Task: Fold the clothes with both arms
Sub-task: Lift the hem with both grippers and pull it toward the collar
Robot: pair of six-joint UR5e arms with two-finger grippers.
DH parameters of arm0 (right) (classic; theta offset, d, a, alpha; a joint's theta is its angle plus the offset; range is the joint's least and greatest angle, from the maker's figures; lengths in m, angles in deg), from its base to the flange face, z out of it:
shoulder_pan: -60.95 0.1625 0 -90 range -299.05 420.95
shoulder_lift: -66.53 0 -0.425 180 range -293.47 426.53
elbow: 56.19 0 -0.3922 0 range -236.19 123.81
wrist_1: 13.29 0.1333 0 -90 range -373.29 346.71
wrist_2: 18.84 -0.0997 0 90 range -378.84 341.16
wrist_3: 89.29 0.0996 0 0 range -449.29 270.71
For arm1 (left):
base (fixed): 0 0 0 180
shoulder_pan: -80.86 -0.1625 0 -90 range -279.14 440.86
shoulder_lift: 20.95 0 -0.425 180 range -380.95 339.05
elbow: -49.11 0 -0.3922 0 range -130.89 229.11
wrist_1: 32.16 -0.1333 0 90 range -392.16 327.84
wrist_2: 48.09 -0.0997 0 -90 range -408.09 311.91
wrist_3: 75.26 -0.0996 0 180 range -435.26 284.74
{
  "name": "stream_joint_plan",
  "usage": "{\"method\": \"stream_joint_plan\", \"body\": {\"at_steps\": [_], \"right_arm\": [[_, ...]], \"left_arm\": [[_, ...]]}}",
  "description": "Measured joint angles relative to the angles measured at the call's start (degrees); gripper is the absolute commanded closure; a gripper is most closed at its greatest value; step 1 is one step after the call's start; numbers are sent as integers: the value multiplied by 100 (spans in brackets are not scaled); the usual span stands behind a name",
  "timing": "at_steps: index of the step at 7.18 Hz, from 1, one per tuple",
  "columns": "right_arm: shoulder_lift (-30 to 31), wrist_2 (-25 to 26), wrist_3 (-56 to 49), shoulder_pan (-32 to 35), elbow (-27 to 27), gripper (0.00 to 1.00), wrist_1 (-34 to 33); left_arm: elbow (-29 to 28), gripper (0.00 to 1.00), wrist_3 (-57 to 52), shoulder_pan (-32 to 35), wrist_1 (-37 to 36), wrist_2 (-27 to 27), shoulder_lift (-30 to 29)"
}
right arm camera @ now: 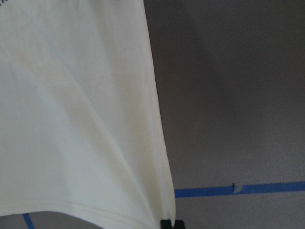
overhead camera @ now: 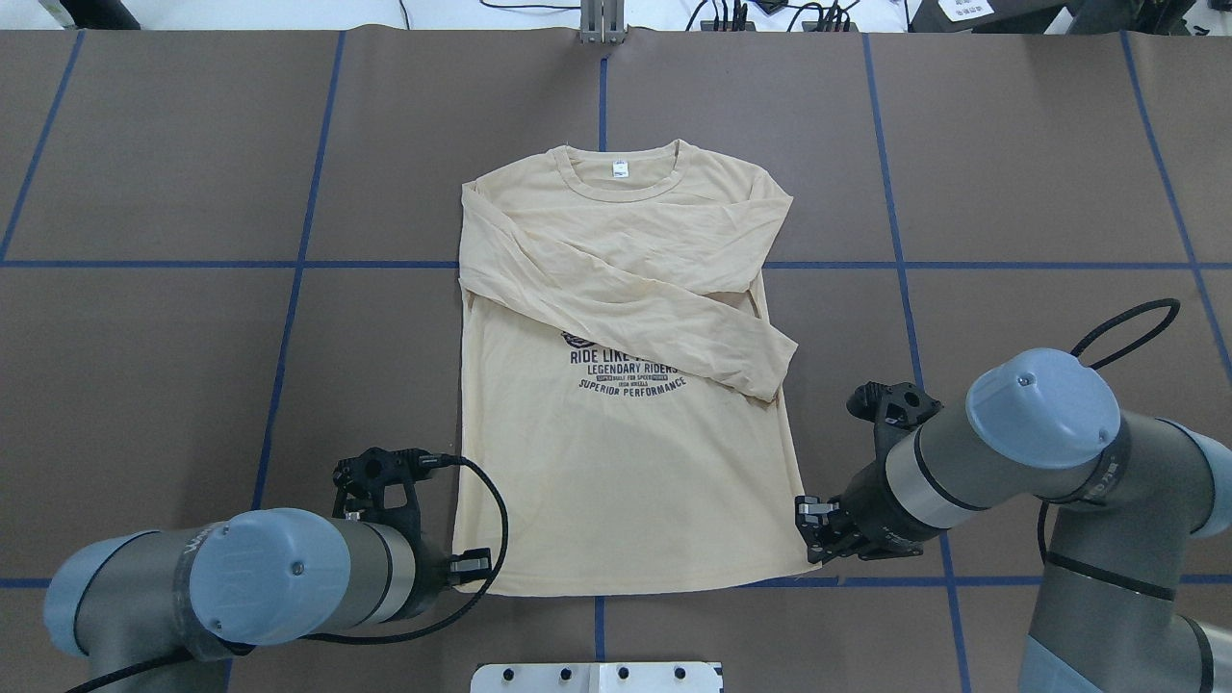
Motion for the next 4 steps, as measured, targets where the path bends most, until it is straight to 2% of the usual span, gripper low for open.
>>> {"method": "stream_joint_plan", "body": {"at_steps": [4], "right_arm": [[-147,-39,-39,170,-4,100,22]], "left_arm": [[164,100,-1,6,-11,154,-20]]}}
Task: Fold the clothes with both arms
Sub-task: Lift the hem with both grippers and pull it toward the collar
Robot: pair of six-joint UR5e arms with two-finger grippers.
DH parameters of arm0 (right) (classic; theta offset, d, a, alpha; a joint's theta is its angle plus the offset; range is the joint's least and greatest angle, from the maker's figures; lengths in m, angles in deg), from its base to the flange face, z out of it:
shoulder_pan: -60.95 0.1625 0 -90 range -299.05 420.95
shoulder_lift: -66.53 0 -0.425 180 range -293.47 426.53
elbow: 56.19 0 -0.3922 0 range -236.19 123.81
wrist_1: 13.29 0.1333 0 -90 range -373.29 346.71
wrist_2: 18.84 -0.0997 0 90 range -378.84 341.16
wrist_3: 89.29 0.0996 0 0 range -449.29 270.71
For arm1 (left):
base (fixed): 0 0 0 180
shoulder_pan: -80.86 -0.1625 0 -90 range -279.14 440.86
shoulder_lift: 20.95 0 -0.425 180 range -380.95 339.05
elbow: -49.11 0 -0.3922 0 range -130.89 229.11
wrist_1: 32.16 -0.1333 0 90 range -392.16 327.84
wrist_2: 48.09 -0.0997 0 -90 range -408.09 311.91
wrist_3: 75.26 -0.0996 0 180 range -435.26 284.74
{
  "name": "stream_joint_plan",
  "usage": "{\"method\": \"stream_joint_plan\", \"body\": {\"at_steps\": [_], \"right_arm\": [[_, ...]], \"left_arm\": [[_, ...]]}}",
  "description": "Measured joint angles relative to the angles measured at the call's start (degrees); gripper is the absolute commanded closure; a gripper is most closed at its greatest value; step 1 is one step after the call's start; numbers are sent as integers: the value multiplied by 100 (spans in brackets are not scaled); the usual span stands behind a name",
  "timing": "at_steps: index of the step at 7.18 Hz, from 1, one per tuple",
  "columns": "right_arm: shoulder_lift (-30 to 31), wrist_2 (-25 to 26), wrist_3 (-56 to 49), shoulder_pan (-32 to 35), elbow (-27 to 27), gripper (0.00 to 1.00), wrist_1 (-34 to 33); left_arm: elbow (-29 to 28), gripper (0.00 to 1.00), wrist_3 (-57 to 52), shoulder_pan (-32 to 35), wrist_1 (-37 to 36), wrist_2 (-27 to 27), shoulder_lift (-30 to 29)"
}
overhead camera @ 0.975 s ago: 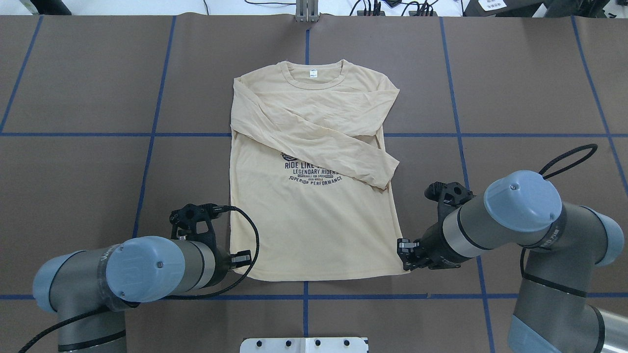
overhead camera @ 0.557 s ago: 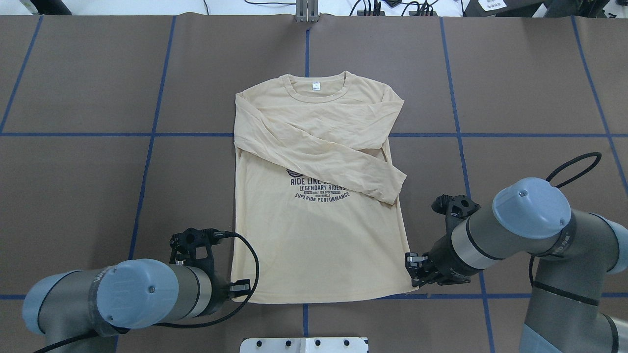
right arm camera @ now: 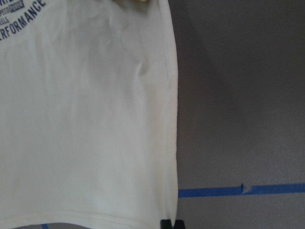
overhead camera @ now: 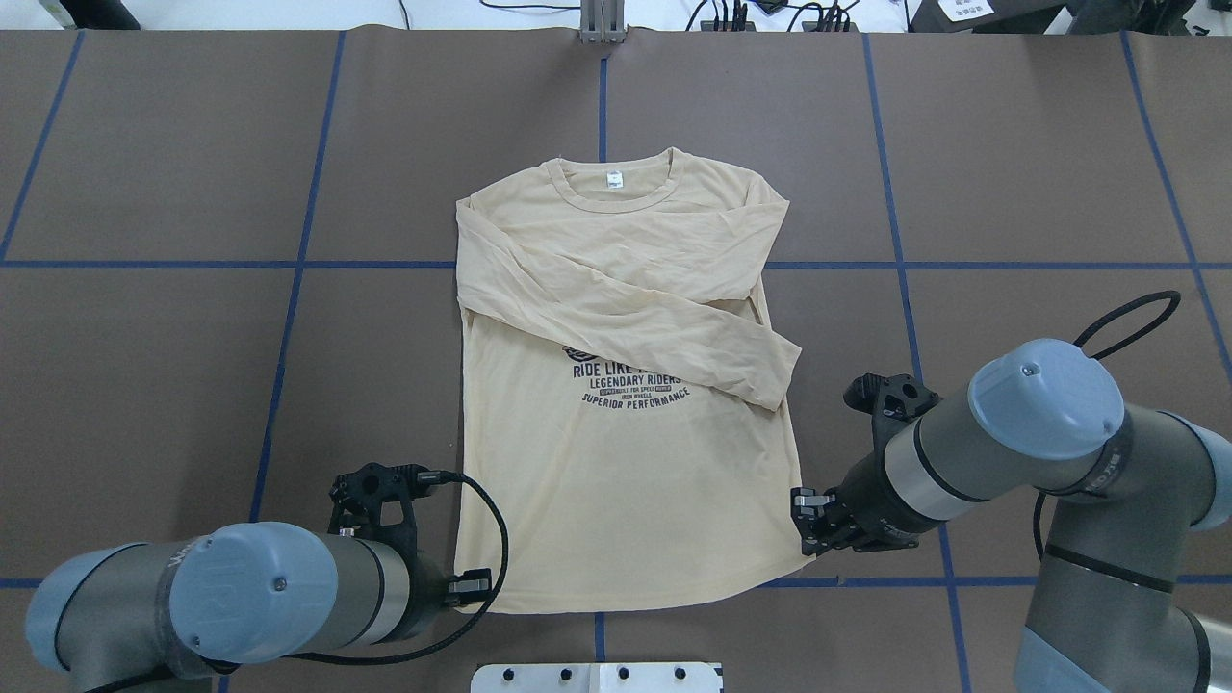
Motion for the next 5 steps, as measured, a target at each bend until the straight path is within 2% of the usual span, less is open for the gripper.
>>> {"method": "stream_joint_plan", "body": {"at_steps": [3,5], "right_arm": [[-293,25,-40,664,-142,100,2],[-626,21,-54,1145,-417,100,-4]], "left_arm": [[2,100,-89,643,37,51,-261],[1,100,-431,1440,67,472,-384]]}}
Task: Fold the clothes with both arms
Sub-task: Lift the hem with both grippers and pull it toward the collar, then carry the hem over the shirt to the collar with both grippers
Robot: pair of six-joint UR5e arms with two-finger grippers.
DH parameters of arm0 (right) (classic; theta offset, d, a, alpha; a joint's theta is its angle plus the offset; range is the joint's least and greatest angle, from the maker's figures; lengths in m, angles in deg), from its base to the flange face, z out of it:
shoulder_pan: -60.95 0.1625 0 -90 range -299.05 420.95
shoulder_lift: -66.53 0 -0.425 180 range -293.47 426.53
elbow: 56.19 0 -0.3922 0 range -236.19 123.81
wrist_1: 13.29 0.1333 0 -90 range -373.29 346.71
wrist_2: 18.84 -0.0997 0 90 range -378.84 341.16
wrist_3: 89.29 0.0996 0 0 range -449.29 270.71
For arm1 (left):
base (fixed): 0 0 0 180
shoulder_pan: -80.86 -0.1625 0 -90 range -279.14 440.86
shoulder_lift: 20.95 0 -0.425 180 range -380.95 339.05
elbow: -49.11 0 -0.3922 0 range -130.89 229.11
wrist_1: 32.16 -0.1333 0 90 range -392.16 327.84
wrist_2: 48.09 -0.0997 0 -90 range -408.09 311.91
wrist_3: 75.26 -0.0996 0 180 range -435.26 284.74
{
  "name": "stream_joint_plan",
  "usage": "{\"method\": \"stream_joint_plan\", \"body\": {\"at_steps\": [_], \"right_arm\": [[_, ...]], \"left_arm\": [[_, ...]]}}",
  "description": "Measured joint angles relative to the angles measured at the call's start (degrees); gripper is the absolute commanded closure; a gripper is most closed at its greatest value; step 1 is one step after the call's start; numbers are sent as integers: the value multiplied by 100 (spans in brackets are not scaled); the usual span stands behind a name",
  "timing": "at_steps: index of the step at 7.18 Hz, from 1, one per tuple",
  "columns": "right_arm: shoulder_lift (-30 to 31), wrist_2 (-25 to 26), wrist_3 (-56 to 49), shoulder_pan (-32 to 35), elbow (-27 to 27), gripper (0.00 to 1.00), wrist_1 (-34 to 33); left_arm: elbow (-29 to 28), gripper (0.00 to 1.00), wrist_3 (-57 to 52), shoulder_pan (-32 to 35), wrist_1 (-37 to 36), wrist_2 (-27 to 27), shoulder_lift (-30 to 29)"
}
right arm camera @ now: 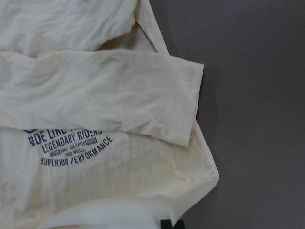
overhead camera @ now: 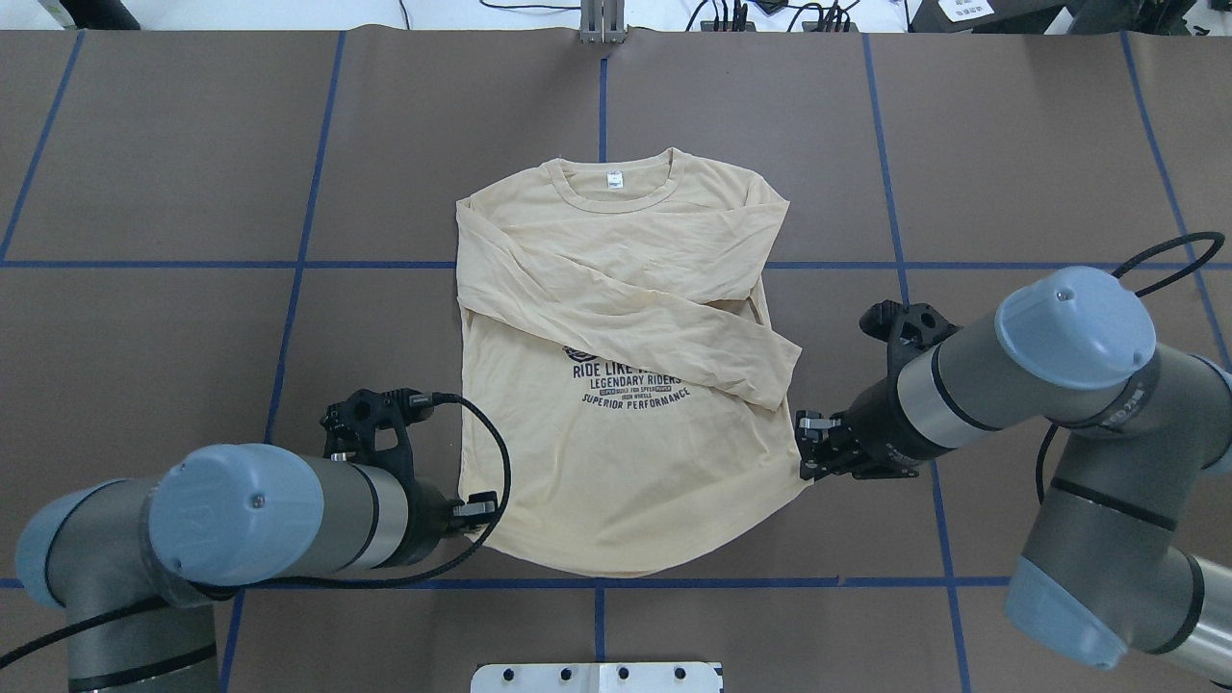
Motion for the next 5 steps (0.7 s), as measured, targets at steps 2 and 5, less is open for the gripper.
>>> {"method": "stream_joint_plan", "body": {"at_steps": [2,5], "right_arm": [[-215,0,-78,425,-169,100,-1],[-447,-21,-111,988,-320,100,-1]], "left_arm": [[-18,100,-417,776,1,459,-43],[-248,100,-508,1164,121,588,-140]]}}
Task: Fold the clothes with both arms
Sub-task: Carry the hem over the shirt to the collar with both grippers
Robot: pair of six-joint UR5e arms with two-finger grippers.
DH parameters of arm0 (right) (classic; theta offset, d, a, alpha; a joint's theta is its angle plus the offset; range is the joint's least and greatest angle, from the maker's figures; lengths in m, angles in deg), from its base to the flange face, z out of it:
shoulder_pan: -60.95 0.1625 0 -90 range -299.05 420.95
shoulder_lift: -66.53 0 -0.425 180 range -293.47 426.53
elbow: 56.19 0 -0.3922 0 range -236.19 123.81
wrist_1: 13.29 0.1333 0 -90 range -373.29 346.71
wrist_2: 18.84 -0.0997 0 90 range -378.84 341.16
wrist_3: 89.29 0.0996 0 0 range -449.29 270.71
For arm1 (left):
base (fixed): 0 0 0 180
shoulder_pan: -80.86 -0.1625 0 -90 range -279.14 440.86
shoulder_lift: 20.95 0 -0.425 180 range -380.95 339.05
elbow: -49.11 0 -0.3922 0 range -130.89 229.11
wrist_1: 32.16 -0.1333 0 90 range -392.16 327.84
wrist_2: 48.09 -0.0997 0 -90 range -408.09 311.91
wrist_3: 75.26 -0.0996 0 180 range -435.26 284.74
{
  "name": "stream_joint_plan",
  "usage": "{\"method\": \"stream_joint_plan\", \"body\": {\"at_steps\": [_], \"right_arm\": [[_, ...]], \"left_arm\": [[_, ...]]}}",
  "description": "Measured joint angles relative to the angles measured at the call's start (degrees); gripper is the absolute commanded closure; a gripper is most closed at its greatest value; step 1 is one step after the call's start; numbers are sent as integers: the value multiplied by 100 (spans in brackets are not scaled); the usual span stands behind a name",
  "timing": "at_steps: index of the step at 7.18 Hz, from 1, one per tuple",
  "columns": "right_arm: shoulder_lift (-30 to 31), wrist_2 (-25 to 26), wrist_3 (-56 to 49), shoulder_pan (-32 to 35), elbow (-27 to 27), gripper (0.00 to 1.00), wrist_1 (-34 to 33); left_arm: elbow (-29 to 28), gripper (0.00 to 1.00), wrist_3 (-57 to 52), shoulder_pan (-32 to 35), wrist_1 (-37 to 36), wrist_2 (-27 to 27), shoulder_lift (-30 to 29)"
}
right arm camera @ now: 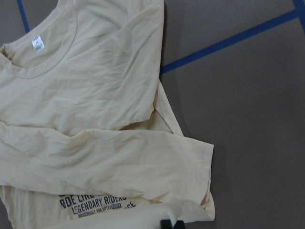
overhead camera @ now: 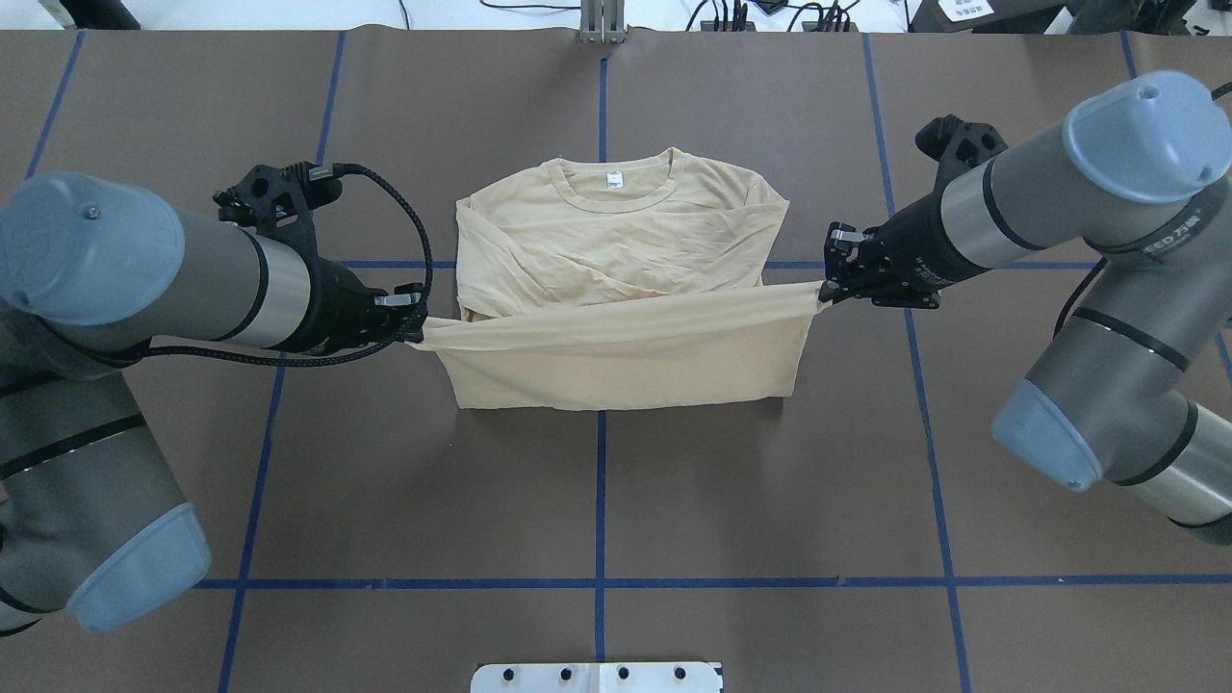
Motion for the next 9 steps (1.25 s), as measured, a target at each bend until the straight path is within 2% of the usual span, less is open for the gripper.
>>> {"method": "stream_joint_plan", "body": {"at_steps": [3,7,9], "right_arm": [[-295,16,-16,240,-293,100,0],[-782,49,-30,388,-876,100,8],[-924,50,-36,465,-1178,100,144]], "left_arm": [[-626,100,98,173,376,-29,-193],[-994,100,77,564,439,-45,-348],[-1436,100,105,597,756,-48,-495]]}}
